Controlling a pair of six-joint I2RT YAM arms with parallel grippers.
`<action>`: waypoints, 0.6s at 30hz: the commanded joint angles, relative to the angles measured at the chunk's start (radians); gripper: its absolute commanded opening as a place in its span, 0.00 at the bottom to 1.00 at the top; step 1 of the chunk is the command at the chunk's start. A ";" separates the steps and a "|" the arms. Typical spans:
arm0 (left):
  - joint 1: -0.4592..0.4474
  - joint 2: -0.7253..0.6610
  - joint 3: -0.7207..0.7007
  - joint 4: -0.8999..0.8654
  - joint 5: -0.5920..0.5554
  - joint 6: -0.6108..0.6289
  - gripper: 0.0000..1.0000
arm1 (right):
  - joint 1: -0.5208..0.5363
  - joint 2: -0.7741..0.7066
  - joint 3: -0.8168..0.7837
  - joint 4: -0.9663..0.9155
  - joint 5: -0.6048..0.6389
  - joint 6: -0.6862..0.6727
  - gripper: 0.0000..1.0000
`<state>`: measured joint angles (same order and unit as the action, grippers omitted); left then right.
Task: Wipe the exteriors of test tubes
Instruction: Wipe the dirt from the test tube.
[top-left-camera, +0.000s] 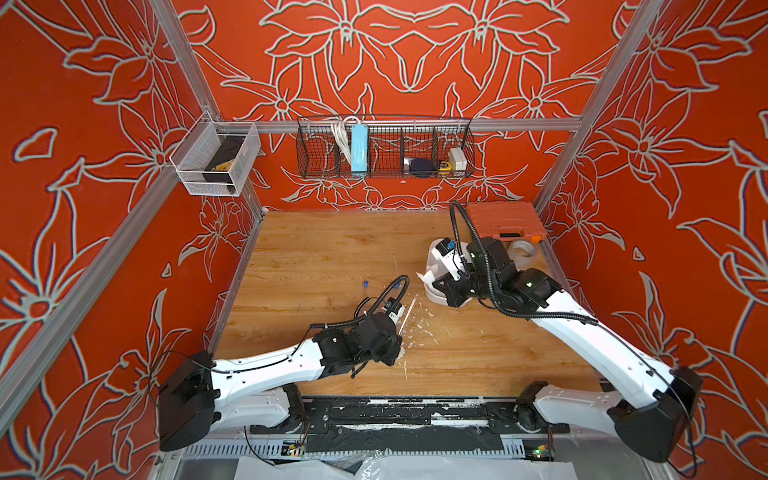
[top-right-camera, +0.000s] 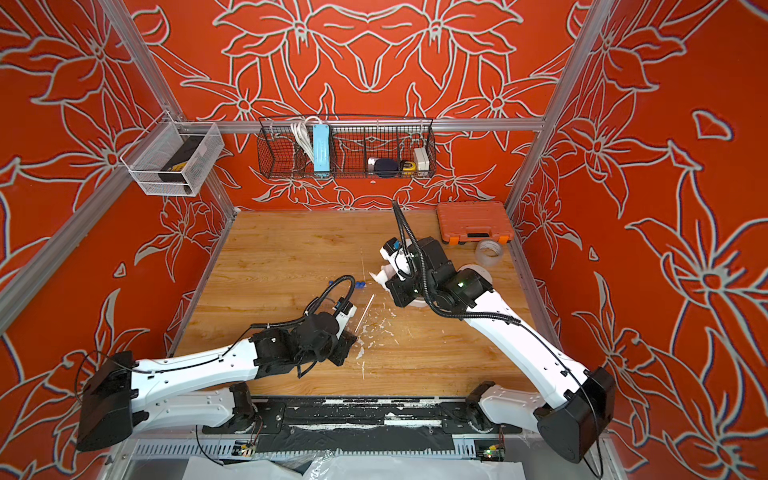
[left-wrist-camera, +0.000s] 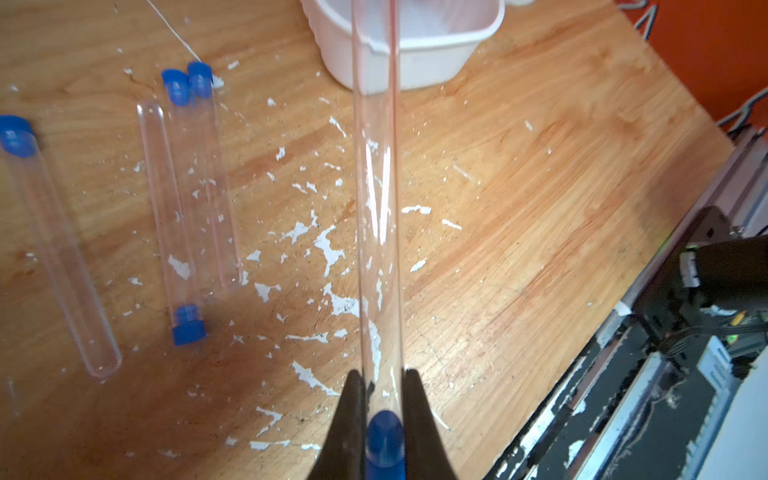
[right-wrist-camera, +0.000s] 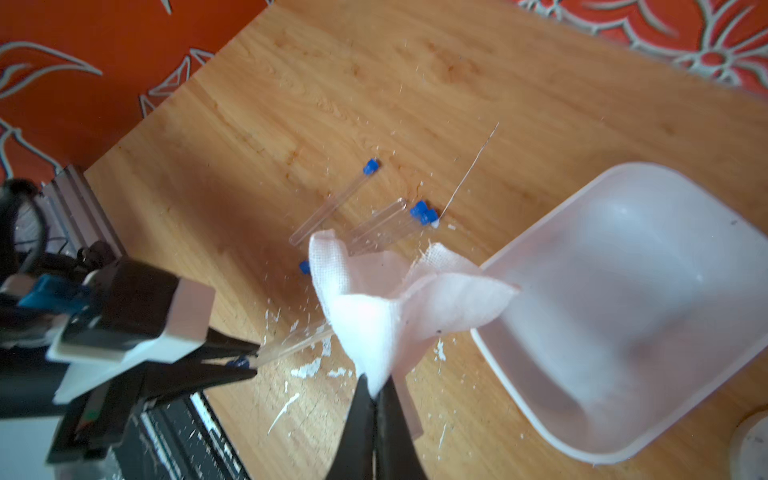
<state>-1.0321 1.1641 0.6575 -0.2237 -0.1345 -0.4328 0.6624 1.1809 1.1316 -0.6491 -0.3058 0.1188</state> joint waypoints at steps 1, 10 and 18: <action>-0.016 0.020 -0.005 -0.013 0.010 -0.010 0.08 | 0.016 -0.042 -0.077 -0.053 -0.061 0.035 0.00; -0.044 0.071 0.023 -0.029 0.010 0.001 0.08 | 0.105 0.000 -0.181 0.039 -0.060 0.114 0.00; -0.049 0.061 0.027 -0.019 0.007 -0.010 0.08 | 0.163 0.087 -0.170 0.070 -0.047 0.140 0.00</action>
<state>-1.0744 1.2339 0.6598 -0.2455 -0.1219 -0.4351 0.8104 1.2507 0.9550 -0.6056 -0.3523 0.2333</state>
